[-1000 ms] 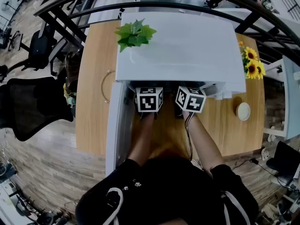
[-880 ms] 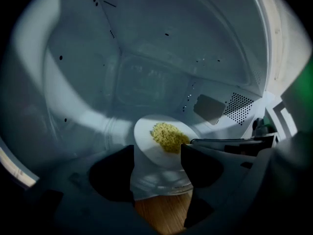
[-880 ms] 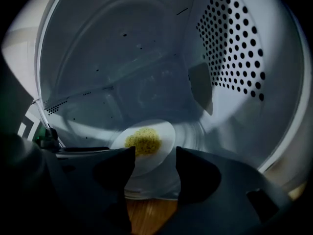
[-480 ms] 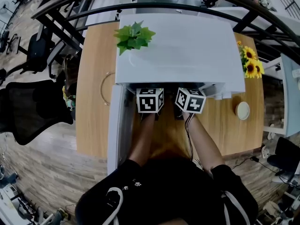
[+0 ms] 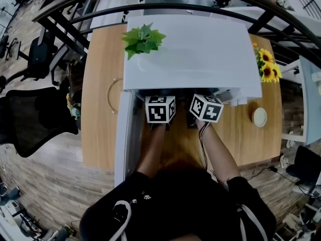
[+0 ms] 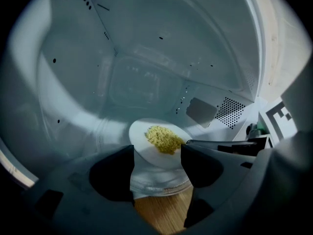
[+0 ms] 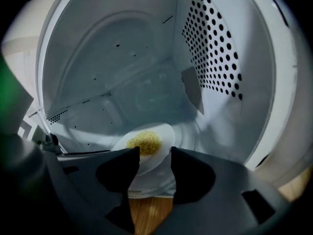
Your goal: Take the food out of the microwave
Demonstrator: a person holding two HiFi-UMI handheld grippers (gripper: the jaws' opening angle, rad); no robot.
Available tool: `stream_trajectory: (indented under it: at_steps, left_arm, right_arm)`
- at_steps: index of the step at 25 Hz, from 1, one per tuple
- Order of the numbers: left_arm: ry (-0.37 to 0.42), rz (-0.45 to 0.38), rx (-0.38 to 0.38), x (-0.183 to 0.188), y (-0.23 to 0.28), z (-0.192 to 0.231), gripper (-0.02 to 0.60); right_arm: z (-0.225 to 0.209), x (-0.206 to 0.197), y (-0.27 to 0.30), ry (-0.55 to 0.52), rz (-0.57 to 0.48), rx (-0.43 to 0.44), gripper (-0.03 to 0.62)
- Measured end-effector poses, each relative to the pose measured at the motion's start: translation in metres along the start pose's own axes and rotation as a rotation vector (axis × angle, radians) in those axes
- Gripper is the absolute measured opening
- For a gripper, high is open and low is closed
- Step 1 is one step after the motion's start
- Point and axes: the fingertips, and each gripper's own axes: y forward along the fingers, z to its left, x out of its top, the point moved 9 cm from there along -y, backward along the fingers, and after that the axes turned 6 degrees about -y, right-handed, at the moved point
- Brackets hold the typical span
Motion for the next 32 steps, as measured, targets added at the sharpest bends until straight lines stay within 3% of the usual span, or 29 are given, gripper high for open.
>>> stream_trajectory:
  at_steps: [11, 32]
  left_arm:
    - [0.017, 0.016, -0.006, -0.007, -0.016, -0.010, 0.276]
    - [-0.029, 0.067, 0.002, -0.043, -0.037, -0.018, 0.276]
  right_arm:
    - [0.001, -0.005, -0.021, 0.018, -0.012, 0.008, 0.187]
    - [-0.004, -0.036, -0.049, 0.077, 0.009, 0.024, 0.178]
